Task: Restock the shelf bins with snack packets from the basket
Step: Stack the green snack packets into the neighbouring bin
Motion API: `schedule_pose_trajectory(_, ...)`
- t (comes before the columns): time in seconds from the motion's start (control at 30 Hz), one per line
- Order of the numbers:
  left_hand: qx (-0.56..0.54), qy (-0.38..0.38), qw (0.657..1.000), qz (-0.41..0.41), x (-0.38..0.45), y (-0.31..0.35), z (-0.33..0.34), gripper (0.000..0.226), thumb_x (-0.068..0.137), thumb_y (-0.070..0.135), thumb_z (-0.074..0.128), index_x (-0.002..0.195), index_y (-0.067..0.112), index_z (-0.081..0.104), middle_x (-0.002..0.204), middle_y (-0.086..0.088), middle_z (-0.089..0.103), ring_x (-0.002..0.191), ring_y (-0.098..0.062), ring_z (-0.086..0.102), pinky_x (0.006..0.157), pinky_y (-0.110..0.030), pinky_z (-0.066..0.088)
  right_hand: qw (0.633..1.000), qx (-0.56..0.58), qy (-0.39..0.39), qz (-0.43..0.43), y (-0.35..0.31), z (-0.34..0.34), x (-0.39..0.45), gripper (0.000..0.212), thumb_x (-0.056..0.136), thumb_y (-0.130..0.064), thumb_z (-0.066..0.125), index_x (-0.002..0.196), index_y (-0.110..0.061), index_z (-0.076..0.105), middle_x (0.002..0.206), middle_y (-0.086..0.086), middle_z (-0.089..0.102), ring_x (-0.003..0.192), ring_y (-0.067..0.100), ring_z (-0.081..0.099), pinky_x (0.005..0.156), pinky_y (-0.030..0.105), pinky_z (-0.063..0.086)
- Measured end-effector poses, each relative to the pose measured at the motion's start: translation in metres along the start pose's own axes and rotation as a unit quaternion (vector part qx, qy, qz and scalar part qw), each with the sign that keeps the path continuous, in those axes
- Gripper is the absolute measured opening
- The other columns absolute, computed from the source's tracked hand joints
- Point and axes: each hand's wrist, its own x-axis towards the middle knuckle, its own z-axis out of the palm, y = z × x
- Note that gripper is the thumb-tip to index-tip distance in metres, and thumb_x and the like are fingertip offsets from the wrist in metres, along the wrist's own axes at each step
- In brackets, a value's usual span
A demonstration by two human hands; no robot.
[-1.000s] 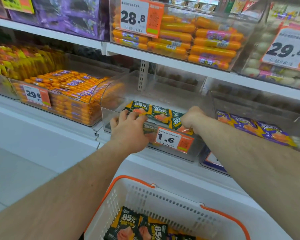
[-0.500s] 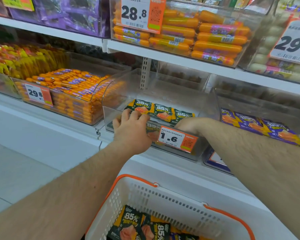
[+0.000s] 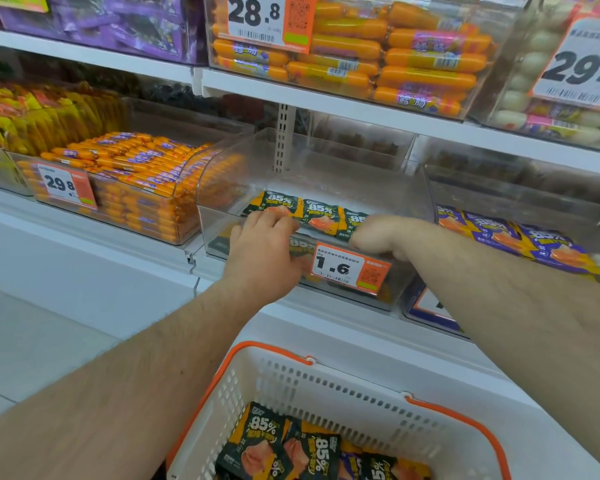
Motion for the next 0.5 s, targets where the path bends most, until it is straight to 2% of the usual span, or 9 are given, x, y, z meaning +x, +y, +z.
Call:
schedule_pose_trajectory(0.03, -0.034, 0.057, 0.996, 0.066, 0.0, 0.003, 0.0, 0.042, 0.08, 0.022, 0.065, 0.121, 0.017, 0.063, 0.125, -0.003, 0.059, 0.122, -0.028, 0.049, 0.096, -0.04, 0.038, 0.996, 0.061, 0.057, -0.008, -0.002, 0.0, -0.006, 0.014, 0.09, -0.018, 0.056, 0.088, -0.008, 0.065, 0.095, 0.011, 0.064, 0.074, 0.022, 0.054, 0.071, 0.032, 0.045)
schedule_pose_trajectory(0.1, -0.097, 0.113, 0.976, 0.158, -0.005, 0.012, -0.002, 0.027, 0.074, 0.014, 0.06, 0.099, 0.016, 0.069, 0.093, 0.002, 0.064, 0.094, -0.026, 0.061, 0.078, -0.033, 0.046, 0.952, 0.086, 0.281, -0.083, -0.006, 0.009, -0.023, 0.013, 0.084, -0.017, 0.056, 0.087, -0.01, 0.067, 0.091, 0.01, 0.064, 0.078, 0.027, 0.055, 0.071, 0.032, 0.046)
schedule_pose_trajectory(0.17, -0.13, -0.023, 0.982, 0.133, -0.014, 0.022, -0.004, 0.014, 0.08, 0.016, 0.057, 0.082, 0.03, 0.06, 0.073, 0.01, 0.056, 0.077, -0.022, 0.058, 0.064, -0.028, 0.042, 0.844, 0.084, 0.479, -0.228, -0.005, 0.033, -0.039, 0.011, 0.076, -0.015, 0.054, 0.078, -0.01, 0.064, 0.081, 0.009, 0.06, 0.078, 0.031, 0.055, 0.068, 0.036, 0.043)
schedule_pose_trajectory(0.23, -0.081, -0.233, 0.966, 0.081, -0.023, 0.023, -0.001, 0.022, 0.085, 0.02, 0.056, 0.073, 0.034, 0.044, 0.066, 0.008, 0.06, 0.068, -0.018, 0.058, 0.059, -0.027, 0.038, 0.766, 0.082, 0.533, -0.351, 0.002, 0.069, -0.056, 0.007, 0.072, -0.011, 0.056, 0.068, -0.007, 0.06, 0.069, 0.01, 0.056, 0.067, 0.031, 0.052, 0.061, 0.037, 0.04)
schedule_pose_trajectory(0.27, -0.045, -0.328, 0.941, 0.064, -0.028, 0.021, 0.004, 0.016, 0.087, 0.021, 0.054, 0.078, 0.032, 0.047, 0.065, 0.003, 0.064, 0.062, -0.015, 0.062, 0.06, -0.026, 0.043, 0.758, 0.084, 0.523, -0.382, 0.009, 0.089, -0.058, 0.007, 0.071, -0.01, 0.056, 0.066, -0.006, 0.06, 0.065, 0.009, 0.054, 0.064, 0.03, 0.051, 0.059, 0.036, 0.039)
schedule_pose_trajectory(0.33, 0.009, -0.449, 0.893, 0.042, -0.038, 0.016, 0.012, 0.012, 0.09, 0.02, 0.05, 0.097, 0.022, 0.06, 0.068, 0.0, 0.07, 0.051, -0.009, 0.066, 0.069, -0.03, 0.055, 0.793, 0.085, 0.458, -0.393, 0.025, 0.133, -0.057, 0.011, 0.071, -0.013, 0.053, 0.064, -0.007, 0.06, 0.061, 0.007, 0.054, 0.06, 0.029, 0.051, 0.057, 0.031, 0.038)
schedule_pose_trajectory(0.4, 0.027, -0.482, 0.875, 0.041, -0.044, 0.011, 0.023, 0.019, 0.093, 0.021, 0.051, 0.105, 0.016, 0.065, 0.073, 0.006, 0.071, 0.051, -0.007, 0.065, 0.069, -0.03, 0.056, 0.857, 0.057, 0.362, -0.362, 0.041, 0.179, -0.053, 0.015, 0.072, -0.018, 0.049, 0.064, -0.011, 0.06, 0.059, 0.004, 0.056, 0.057, 0.028, 0.054, 0.055, 0.027, 0.037)
schedule_pose_trajectory(0.47, 0.034, -0.472, 0.879, 0.063, -0.049, 0.011, 0.03, 0.021, 0.094, 0.024, 0.053, 0.106, 0.017, 0.068, 0.074, 0.01, 0.07, 0.072, -0.01, 0.066, 0.071, -0.028, 0.052, 0.937, -0.009, 0.198, -0.286, 0.058, 0.221, -0.049, 0.016, 0.079, -0.02, 0.049, 0.072, -0.014, 0.062, 0.068, 0.002, 0.061, 0.066, 0.026, 0.057, 0.059, 0.029, 0.04)
schedule_pose_trajectory(0.5, 0.038, -0.467, 0.88, 0.071, -0.051, 0.011, 0.033, 0.022, 0.094, 0.026, 0.053, 0.108, 0.017, 0.069, 0.079, 0.011, 0.068, 0.083, -0.011, 0.063, 0.075, -0.028, 0.049, 0.963, -0.03, 0.114, -0.244, 0.068, 0.241, -0.047, 0.015, 0.084, -0.021, 0.049, 0.078, -0.015, 0.062, 0.075, 0.002, 0.062, 0.072, 0.025, 0.057, 0.063, 0.032, 0.044)
